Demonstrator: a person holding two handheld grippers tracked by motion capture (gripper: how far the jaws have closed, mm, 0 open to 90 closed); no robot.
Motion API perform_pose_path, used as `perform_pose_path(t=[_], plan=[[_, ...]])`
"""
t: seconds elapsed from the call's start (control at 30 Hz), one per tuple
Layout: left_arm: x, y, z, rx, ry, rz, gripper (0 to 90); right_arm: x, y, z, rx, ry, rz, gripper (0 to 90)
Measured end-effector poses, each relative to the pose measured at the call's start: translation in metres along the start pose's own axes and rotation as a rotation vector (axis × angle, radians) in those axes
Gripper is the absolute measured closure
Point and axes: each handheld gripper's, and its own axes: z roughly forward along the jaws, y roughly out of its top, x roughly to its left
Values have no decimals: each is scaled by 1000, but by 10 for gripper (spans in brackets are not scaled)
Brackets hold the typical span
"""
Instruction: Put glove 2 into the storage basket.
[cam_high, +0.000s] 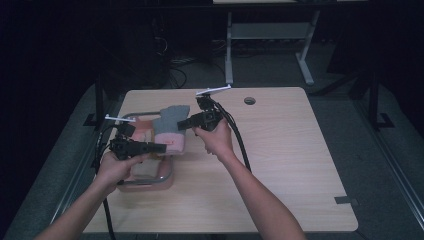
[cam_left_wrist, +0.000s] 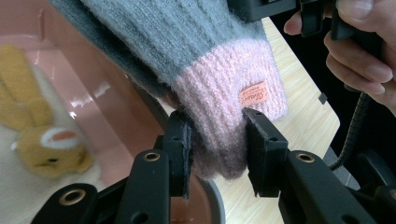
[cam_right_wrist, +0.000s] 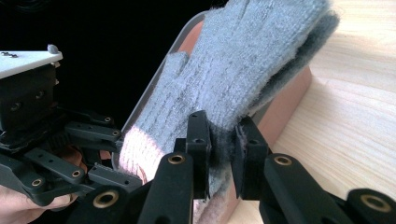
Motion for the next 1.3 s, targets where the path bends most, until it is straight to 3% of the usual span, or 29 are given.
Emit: perform_pose_path(t=[0.43,1.3], plan=[[14,-5,-17,0,24,-11,643,10,5,20,13,25,-6,782],[34,-17,-33,10,56,-45,643,18,8,53,54,48,-17,779]])
